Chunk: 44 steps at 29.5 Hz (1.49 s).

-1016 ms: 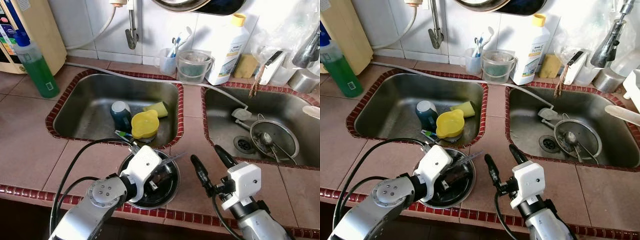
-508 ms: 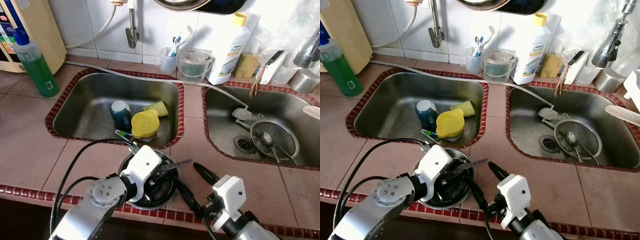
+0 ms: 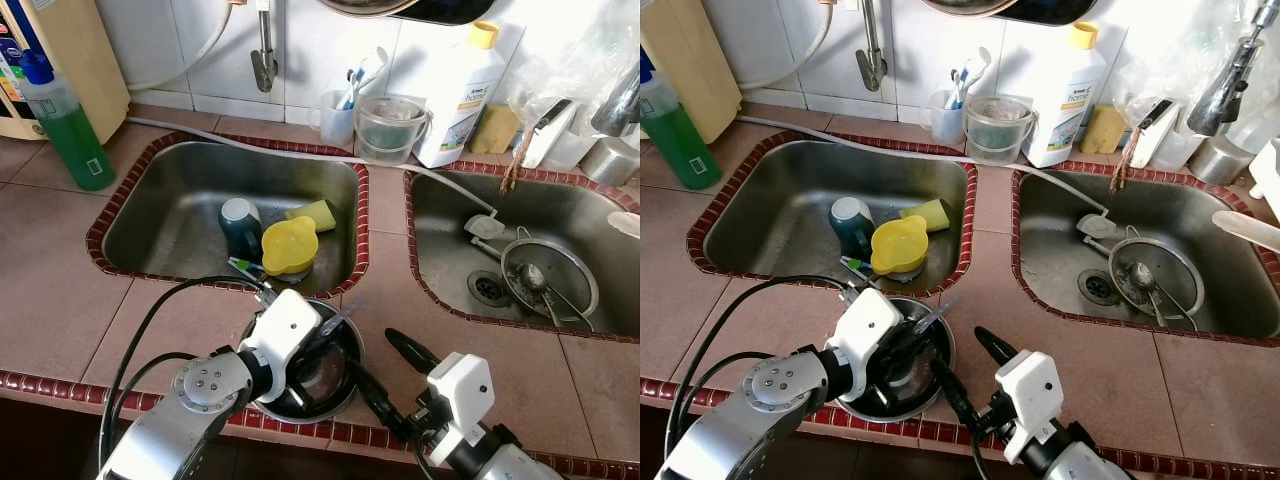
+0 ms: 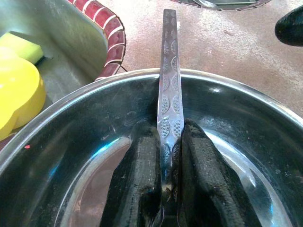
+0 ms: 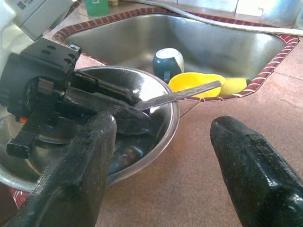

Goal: Kitchen organization

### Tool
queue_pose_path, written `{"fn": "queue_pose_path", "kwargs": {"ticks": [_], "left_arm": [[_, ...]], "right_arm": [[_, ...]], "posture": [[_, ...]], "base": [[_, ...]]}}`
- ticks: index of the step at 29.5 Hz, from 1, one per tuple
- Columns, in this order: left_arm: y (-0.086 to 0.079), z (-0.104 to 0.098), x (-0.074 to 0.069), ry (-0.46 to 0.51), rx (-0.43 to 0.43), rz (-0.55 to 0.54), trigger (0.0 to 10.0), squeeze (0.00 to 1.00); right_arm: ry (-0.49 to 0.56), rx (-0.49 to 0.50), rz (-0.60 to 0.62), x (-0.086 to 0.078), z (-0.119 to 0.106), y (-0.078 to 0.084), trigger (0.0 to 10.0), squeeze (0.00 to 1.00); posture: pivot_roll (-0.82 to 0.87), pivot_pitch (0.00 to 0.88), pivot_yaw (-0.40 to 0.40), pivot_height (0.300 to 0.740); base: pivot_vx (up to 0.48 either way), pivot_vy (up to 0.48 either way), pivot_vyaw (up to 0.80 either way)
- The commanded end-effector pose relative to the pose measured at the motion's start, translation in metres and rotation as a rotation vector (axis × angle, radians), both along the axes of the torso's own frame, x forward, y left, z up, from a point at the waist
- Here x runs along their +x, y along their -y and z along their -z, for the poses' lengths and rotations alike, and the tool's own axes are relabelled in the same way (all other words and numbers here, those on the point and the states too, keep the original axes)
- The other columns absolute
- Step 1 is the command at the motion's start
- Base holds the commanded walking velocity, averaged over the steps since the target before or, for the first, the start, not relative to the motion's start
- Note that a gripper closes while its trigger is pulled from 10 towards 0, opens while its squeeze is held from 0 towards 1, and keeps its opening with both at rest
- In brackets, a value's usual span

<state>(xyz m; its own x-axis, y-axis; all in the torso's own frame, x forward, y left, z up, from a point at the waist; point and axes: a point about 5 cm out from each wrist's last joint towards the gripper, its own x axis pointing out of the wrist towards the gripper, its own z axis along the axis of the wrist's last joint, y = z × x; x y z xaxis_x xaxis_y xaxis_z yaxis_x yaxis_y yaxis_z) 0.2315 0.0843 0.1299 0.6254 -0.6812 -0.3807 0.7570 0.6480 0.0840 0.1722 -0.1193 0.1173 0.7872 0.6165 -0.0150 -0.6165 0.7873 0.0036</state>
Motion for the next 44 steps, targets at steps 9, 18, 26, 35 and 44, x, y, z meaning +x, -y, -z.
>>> {"fn": "queue_pose_path", "kwargs": {"ticks": [9, 18, 26, 35, 44], "left_arm": [[-0.002, 0.002, 0.000, -0.006, 0.007, -0.011, 0.0, 0.00], [-0.003, -0.003, 0.003, 0.018, -0.003, -0.027, 0.0, 0.00], [-0.014, -0.036, 0.017, 0.127, -0.035, -0.077, 0.0, 0.00], [-0.023, -0.056, 0.022, 0.157, -0.088, -0.093, 0.0, 0.00], [-0.028, -0.072, 0.027, 0.210, -0.221, -0.153, 8.4, 0.00]], "right_arm": [[0.010, 0.003, -0.005, -0.002, -0.005, 0.003, 10.0, 0.00], [0.010, 0.001, -0.008, -0.002, -0.005, 0.004, 10.0, 0.00], [0.017, -0.001, -0.009, 0.001, -0.004, 0.005, 10.0, 0.00], [0.029, -0.005, -0.024, 0.006, -0.005, 0.003, 10.0, 0.00], [0.078, 0.002, 0.012, 0.019, -0.011, 0.007, 10.0, 0.00]], "posture": [[-0.23, 0.157, -0.049, 0.740], [-0.23, 0.154, -0.053, 0.740], [-0.22, 0.141, -0.056, 0.740], [-0.21, 0.122, -0.064, 0.740], [-0.20, 0.093, -0.069, 0.740]], "base": [[0.000, 0.000, 0.00], [0.000, 0.000, 0.00], [0.000, 0.000, 0.00], [0.000, 0.000, 0.00], [0.000, 0.000, 0.00]]}}
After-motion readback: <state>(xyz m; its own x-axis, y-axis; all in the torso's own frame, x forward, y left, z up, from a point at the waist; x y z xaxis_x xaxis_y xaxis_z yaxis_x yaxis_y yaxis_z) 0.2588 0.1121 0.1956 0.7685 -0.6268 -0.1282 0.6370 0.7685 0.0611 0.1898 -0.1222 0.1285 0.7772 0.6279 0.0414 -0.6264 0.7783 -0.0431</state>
